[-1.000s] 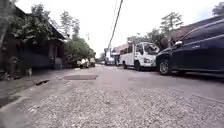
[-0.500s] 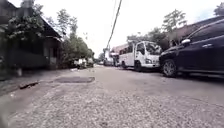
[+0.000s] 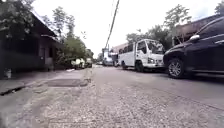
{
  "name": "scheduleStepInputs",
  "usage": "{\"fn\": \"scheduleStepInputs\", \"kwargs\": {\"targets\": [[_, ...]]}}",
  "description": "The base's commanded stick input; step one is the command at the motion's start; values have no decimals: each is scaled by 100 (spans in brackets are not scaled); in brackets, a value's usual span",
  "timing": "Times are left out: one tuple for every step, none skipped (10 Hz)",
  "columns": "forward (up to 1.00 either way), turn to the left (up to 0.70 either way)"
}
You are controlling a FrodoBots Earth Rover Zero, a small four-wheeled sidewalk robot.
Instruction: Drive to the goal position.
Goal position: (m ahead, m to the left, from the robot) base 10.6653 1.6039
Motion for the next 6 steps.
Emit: {"fn": "scheduleStepInputs", "kwargs": {"targets": [[100,0],[100,0],[100,0],[100,0],[100,0],[100,16]]}}
